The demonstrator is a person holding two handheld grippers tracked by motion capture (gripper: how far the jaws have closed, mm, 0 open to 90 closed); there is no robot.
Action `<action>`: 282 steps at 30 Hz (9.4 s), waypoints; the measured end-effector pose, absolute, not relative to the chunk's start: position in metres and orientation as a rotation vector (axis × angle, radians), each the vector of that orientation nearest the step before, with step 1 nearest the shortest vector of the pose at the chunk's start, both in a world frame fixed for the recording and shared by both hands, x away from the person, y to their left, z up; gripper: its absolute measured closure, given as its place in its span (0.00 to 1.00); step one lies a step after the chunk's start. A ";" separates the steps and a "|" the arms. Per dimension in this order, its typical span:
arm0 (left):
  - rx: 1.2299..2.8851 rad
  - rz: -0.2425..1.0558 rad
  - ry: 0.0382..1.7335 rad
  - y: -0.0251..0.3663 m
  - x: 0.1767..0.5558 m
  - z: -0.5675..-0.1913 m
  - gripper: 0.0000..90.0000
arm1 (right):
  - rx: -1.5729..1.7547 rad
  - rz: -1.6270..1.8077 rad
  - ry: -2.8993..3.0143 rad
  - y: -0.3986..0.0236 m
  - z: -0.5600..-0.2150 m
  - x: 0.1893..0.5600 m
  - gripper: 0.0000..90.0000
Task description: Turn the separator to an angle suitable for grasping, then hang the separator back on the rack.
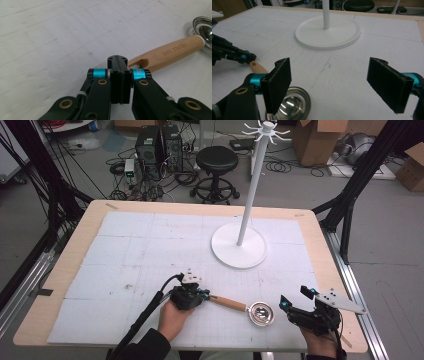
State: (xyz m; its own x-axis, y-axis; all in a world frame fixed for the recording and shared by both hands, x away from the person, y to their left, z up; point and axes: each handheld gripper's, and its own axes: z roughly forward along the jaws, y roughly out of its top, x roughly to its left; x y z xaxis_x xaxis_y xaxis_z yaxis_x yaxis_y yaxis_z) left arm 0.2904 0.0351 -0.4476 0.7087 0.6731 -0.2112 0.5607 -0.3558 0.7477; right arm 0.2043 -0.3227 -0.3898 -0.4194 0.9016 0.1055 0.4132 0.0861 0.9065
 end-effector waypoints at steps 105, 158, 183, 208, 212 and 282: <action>1.584 0.438 0.938 0.251 0.234 -0.410 0.23 | 0.661 1.036 2.725 -0.235 -0.431 0.270 0.57; 1.581 0.391 0.947 0.250 0.236 -0.412 0.25 | 0.485 0.911 2.765 -0.228 -0.430 0.268 0.73; 1.581 0.383 0.949 0.250 0.236 -0.412 0.26 | 0.582 0.936 2.793 -0.230 -0.429 0.269 0.78; 1.587 0.382 0.950 0.249 0.237 -0.413 0.26 | 0.664 0.993 2.851 -0.234 -0.429 0.272 0.79; 1.585 0.380 0.949 0.249 0.237 -0.413 0.27 | 0.674 1.022 2.849 -0.235 -0.429 0.271 0.79; 1.604 0.389 0.915 0.242 0.236 -0.411 0.27 | 0.667 1.829 2.538 -0.259 -0.385 0.263 0.78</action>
State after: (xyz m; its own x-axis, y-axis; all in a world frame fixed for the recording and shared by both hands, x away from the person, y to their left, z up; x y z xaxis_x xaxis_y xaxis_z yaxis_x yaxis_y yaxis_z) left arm 0.2359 0.2423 -0.4110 0.6361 0.7361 -0.2314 0.3446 -0.0028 0.9387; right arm 0.2626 -0.2587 -0.3853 -0.9115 0.2978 0.2838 0.3634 0.2596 0.8947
